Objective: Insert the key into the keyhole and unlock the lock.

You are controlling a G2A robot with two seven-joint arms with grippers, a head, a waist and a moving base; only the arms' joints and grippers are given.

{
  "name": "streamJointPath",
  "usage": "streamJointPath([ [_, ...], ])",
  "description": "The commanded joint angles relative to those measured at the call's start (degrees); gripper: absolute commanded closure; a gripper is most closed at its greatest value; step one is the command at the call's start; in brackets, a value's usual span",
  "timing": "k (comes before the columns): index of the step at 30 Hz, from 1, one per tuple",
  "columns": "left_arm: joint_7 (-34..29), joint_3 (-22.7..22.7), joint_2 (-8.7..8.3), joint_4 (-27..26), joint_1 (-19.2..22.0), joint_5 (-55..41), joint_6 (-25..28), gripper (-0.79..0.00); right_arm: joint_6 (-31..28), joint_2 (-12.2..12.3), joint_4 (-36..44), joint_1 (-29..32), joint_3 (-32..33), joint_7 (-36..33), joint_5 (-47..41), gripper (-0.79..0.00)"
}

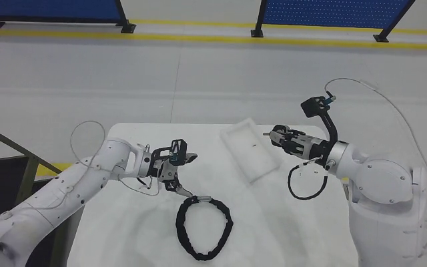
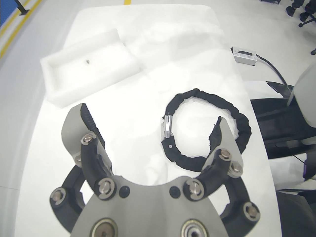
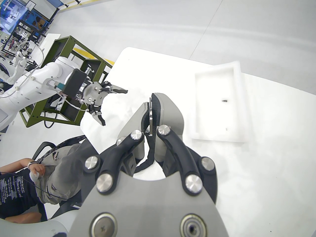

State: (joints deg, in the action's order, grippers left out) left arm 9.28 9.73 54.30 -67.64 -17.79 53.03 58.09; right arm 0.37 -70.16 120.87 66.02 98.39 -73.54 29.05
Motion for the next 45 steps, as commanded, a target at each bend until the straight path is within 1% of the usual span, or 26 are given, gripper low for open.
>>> streamJointPath([
  [1, -2.1, 0.0, 1.46, 1.5, -0.7, 0.1, -0.1, -0.785, 0.0, 0.0, 0.0, 0.0, 0.0, 0.0, 0.0, 0.000],
  [3, -3.3, 0.0, 2.50, 2.7, -1.4, 0.3, -0.1, -0.785, 0.0, 0.0, 0.0, 0.0, 0.0, 0.0, 0.0, 0.000],
  [20, -3.3, 0.0, 2.50, 2.7, -1.4, 0.3, -0.1, -0.785, 0.0, 0.0, 0.0, 0.0, 0.0, 0.0, 0.0, 0.000],
  [24, -2.9, 1.4, 2.23, 1.2, -3.5, 2.1, -4.7, -0.785, 0.0, 0.0, 0.0, 0.0, 0.0, 0.0, 0.0, 0.000],
  [27, -1.8, 1.7, 2.11, 1.3, -5.9, 3.5, -4.8, -0.785, 0.0, 0.0, 0.0, 0.0, 0.0, 0.0, 0.0, 0.000],
  [30, -1.6, 1.5, 2.51, 1.5, -7.8, 6.4, -5.4, -0.785, 0.0, 0.0, 0.0, 0.0, 0.0, 0.0, 0.0, 0.000],
  [35, 3.1, 1.7, 3.38, 2.4, -10.4, 13.3, -8.5, -0.785, 0.0, 0.0, 0.0, 0.0, 0.0, 0.0, 0.0, 0.000],
  [40, 8.6, 2.2, 4.02, 2.7, -12.2, 19.6, -11.5, -0.785, 0.0, 0.0, 0.0, 0.0, 0.0, 0.0, 0.0, 0.000],
  [45, 11.7, 2.9, 4.60, 3.5, -13.7, 22.6, -12.3, -0.785, 0.0, 0.0, 0.0, 0.0, 0.0, 0.0, 0.0, 0.000],
])
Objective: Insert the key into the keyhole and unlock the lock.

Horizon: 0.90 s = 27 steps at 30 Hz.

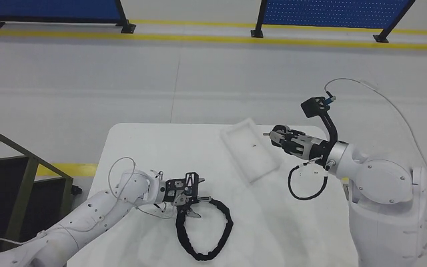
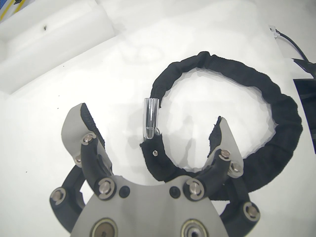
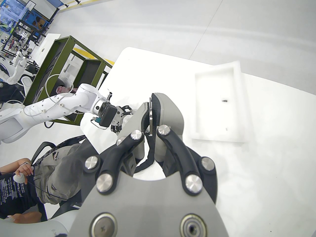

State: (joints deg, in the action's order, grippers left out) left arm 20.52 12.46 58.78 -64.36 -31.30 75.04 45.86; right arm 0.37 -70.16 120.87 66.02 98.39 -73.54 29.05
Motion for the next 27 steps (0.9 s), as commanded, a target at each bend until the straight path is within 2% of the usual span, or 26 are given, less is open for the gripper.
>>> streamJointPath([
  [1, 0.8, 0.2, 0.25, 0.5, -0.5, 1.1, -0.1, -0.785, 0.0, 0.0, 0.0, 0.0, 0.0, 0.0, 0.0, 0.000],
  [13, 2.9, 1.2, 2.44, 3.8, -2.2, 8.9, -4.7, -0.782, 0.0, 0.0, 0.0, 0.0, 0.0, 0.0, 0.0, 0.000],
  [16, 4.1, 1.6, 2.77, 4.5, -2.6, 10.4, -5.8, -0.643, 0.0, 0.0, 0.0, 0.0, 0.0, 0.0, 0.0, 0.000],
  [17, 4.4, 1.8, 2.85, 4.7, -2.7, 10.8, -5.8, -0.563, 0.0, 0.0, 0.0, 0.0, 0.0, 0.0, 0.0, 0.000],
  [18, 4.6, 1.9, 2.93, 4.9, -2.8, 11.1, -5.7, -0.529, 0.0, 0.0, 0.0, 0.0, 0.0, 0.0, 0.0, 0.000],
  [19, 4.9, 2.1, 3.00, 5.0, -2.9, 11.5, -5.8, -0.517, 0.0, 0.0, 0.0, 0.0, 0.0, 0.0, 0.0, 0.000],
  [23, 5.4, 2.6, 3.36, 5.8, -3.3, 12.5, -5.3, -0.570, 0.0, 0.0, 0.0, 0.0, 0.0, 0.0, 0.0, 0.000],
  [26, 5.2, 3.0, 3.79, 6.2, -3.6, 12.6, -4.6, -0.459, 0.0, 0.0, 0.0, 0.0, 0.0, 0.0, 0.0, 0.000],
  [27, 5.0, 3.1, 3.96, 6.4, -3.6, 12.6, -4.3, -0.388, 0.0, 0.0, 0.0, 0.0, 0.0, 0.0, 0.0, 0.000],
])
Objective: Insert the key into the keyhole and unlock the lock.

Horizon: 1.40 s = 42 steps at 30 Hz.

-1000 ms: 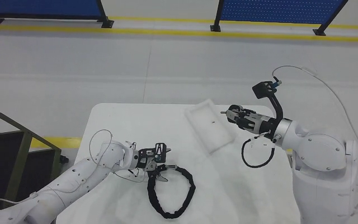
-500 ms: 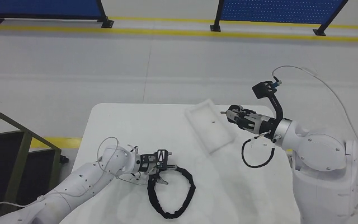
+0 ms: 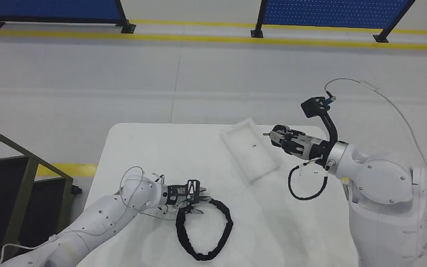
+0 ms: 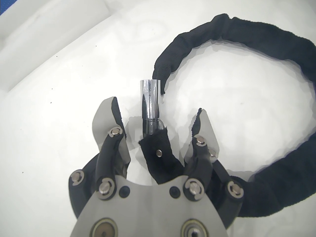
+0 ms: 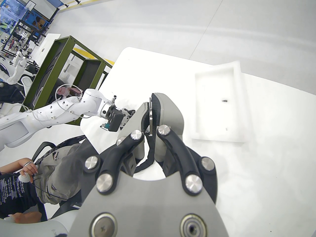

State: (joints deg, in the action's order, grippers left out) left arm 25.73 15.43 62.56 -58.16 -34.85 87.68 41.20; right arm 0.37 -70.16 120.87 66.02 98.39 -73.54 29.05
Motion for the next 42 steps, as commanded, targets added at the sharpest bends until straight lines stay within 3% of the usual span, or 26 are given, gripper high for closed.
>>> streamJointPath([
  [1, -0.4, 0.2, 0.36, 0.3, -0.1, 0.0, 0.6, -0.351, 0.0, 0.0, 0.0, 0.0, 0.0, 0.0, 0.0, 0.000],
  [3, -0.9, 0.5, 0.70, 0.7, -0.2, -0.1, 1.0, -0.148, 0.0, 0.0, 0.0, 0.0, 0.0, 0.0, 0.0, 0.000],
  [4, -1.1, 0.7, 0.86, 0.9, -0.2, -0.3, 1.1, 0.000, 0.0, 0.0, 0.0, 0.0, 0.0, 0.0, 0.0, 0.000],
  [15, 0.4, 4.4, 1.05, -0.1, -0.5, -1.7, 2.2, 0.000, 0.0, 0.0, 0.0, 0.0, 0.0, 0.0, 0.0, 0.000],
  [31, 3.6, 17.8, -4.02, -15.1, -3.2, -8.3, 6.2, 0.000, -1.5, 0.3, 2.6, 0.6, -1.6, -0.1, 1.6, 0.000],
  [42, 7.9, 25.1, -5.34, -24.8, -5.2, -5.7, 0.8, 0.000, 1.3, 1.3, 13.2, -1.4, -3.6, -7.1, -13.8, 0.000],
])
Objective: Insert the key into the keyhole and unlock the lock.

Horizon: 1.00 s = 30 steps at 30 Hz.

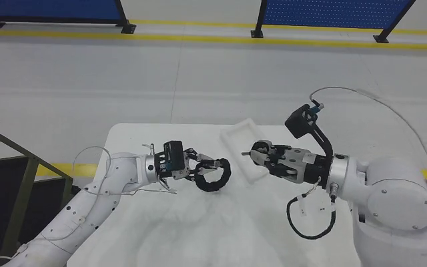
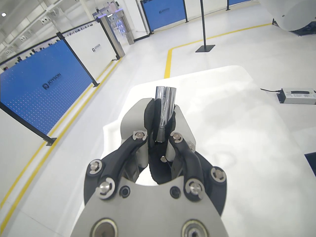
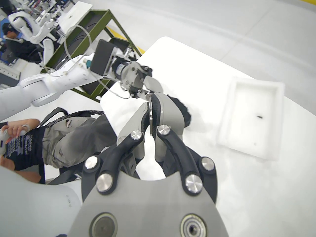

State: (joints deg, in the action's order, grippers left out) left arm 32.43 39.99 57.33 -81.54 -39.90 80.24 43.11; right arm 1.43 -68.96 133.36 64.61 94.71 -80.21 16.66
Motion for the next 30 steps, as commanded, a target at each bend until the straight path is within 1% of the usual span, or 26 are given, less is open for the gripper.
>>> streamJointPath([
  [1, 2.5, 0.9, -0.22, -2.4, -0.5, 3.5, -2.3, 0.000, 0.3, 0.3, 1.3, 0.1, 0.0, -0.7, -1.8, 0.000],
  [5, 5.3, 2.4, -0.57, -4.6, -2.0, 6.6, -4.6, 0.000, -0.9, 0.7, 1.3, -0.3, -2.1, -1.3, -2.6, 0.000],
  [10, 6.5, 3.3, -0.38, -5.9, -2.5, 8.2, -6.8, 0.000, 0.1, 1.4, 1.3, 0.8, -4.8, -0.5, 3.5, 0.000],
  [14, 7.4, 3.6, -0.13, -6.2, -2.6, 8.8, -8.2, 0.000, 1.2, 1.7, 1.3, 1.6, -6.4, 0.8, 5.5, 0.000],
  [28, 7.4, 3.6, -0.13, -6.2, -2.6, 8.8, -8.2, 0.000, 1.2, 1.7, 1.3, 1.6, -6.4, 0.8, 5.5, 0.000],
  [30, 6.6, 4.4, -0.11, -6.1, -3.6, 7.9, -10.1, 0.000, 1.2, 1.7, 1.2, 1.8, -6.4, 1.2, 5.5, 0.000],
])
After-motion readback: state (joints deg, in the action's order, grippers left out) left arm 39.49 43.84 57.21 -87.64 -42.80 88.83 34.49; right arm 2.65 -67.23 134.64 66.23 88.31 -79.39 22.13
